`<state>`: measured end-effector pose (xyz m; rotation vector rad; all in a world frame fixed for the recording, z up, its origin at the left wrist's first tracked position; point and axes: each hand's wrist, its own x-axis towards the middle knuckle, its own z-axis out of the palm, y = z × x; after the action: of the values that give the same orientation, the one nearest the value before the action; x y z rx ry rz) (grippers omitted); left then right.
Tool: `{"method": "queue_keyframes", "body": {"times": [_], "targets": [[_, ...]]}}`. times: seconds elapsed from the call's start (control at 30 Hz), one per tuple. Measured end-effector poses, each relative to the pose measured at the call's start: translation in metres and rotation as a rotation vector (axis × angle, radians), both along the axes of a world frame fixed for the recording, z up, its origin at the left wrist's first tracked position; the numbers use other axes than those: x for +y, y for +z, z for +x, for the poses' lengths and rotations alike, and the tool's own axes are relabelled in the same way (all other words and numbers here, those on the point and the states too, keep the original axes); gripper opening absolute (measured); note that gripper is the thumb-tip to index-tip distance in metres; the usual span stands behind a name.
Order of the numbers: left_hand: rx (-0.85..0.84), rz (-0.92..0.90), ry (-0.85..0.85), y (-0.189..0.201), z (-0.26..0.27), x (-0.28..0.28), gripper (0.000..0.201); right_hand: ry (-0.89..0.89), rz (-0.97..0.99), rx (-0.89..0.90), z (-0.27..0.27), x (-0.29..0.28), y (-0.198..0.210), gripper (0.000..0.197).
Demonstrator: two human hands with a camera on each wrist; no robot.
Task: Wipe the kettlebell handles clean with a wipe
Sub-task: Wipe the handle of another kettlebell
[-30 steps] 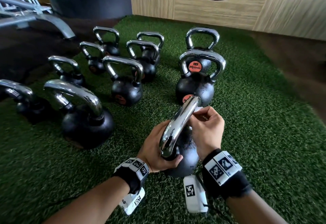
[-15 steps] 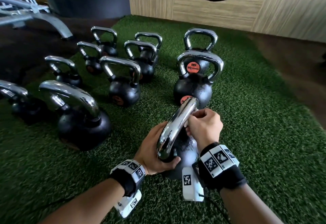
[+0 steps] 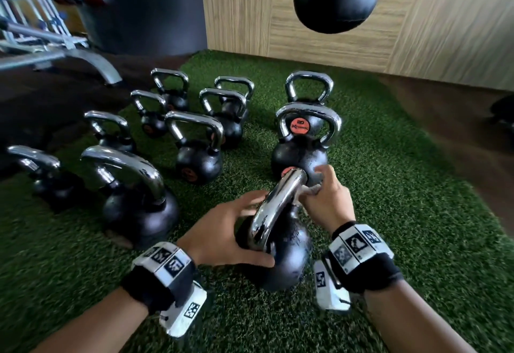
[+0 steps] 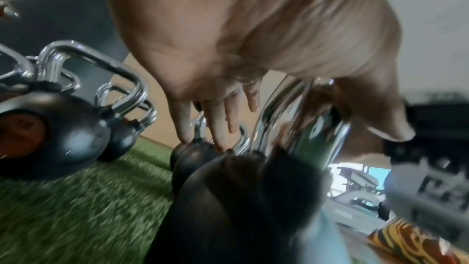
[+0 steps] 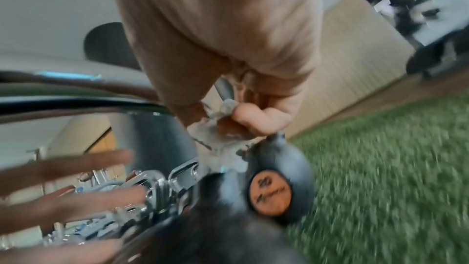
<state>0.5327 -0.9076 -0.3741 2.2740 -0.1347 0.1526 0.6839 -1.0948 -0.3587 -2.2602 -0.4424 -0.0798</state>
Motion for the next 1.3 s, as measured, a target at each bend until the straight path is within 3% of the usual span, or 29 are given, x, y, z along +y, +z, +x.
{"method": "queue_keyframes", "body": {"times": [0.07, 0.17, 0.3, 0.43, 0.63, 0.8, 0.97, 1.07, 1.2, 1.3], "targets": [[-0.088, 0.049, 0.031, 0.017, -0.002, -0.01, 0.113, 0.117, -0.046, -0.117, 0.003, -0.01, 0.02, 0.061], [-0.244, 0.228, 0.132, 0.033, 0.002, -0.033, 0.086, 0.299, -0.256, -0.193, 0.008, -0.012, 0.045, 0.062], [-0.16, 0.064, 0.141, 0.037, 0.003, -0.038, 0.08, 0.363, -0.418, -0.195, 0.01, -0.008, 0.053, 0.045], [-0.075, 0.08, 0.062, 0.044, 0.007, -0.022, 0.088, 0.359, -0.379, -0.179, -0.001, -0.016, 0.062, 0.036], [0.149, 0.446, -0.101, 0.072, 0.037, 0.026, 0.101, 0.363, -0.379, -0.119, -0.033, -0.045, 0.06, 0.034], [0.142, 0.499, -0.195, 0.081, 0.057, 0.03, 0.091, 0.331, -0.422, -0.105, -0.061, -0.069, 0.056, 0.008], [0.099, 0.585, -0.253, 0.082, 0.067, 0.032, 0.075, 0.344, -0.37, -0.033, -0.061, -0.077, 0.056, 0.02], [0.226, 0.48, -0.3, 0.091, 0.075, 0.038, 0.058, 0.369, -0.344, -0.064, -0.041, -0.089, 0.066, 0.019], [0.329, 0.151, -0.265, 0.107, 0.1, 0.048, 0.055, 0.24, -0.217, -0.068, 0.004, -0.097, 0.08, 0.017], [0.303, 0.329, -0.237, 0.128, 0.12, 0.052, 0.044, 0.205, -0.213, -0.096, 0.037, -0.088, 0.092, 0.015]]}}
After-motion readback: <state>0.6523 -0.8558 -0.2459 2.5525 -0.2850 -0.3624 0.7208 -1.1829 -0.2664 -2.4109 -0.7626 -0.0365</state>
